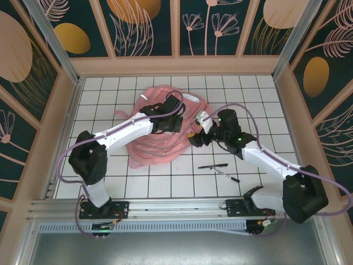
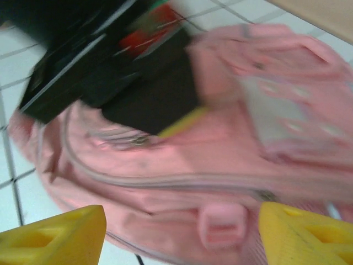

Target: Pack the student bag

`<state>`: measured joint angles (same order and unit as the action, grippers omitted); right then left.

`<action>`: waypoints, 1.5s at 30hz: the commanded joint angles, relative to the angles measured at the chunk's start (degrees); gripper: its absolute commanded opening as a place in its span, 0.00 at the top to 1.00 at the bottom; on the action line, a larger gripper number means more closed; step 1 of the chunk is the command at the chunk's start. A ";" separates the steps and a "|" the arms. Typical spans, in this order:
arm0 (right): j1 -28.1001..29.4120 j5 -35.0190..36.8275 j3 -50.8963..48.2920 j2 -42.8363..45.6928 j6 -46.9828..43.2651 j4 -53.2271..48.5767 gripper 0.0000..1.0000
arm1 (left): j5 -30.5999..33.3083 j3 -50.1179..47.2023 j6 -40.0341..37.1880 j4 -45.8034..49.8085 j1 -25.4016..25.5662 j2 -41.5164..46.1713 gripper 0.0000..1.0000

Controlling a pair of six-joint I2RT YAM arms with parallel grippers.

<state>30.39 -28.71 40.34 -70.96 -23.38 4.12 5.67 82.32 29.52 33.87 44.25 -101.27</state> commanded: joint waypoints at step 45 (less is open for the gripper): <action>-3.26 1.58 -10.80 -0.08 -14.10 19.77 0.32 | -9.25 -12.15 4.19 -11.35 -1.19 -0.59 0.51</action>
<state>28.16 -32.03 31.38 -74.24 -42.19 15.94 -9.89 68.34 31.57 20.27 42.41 -100.71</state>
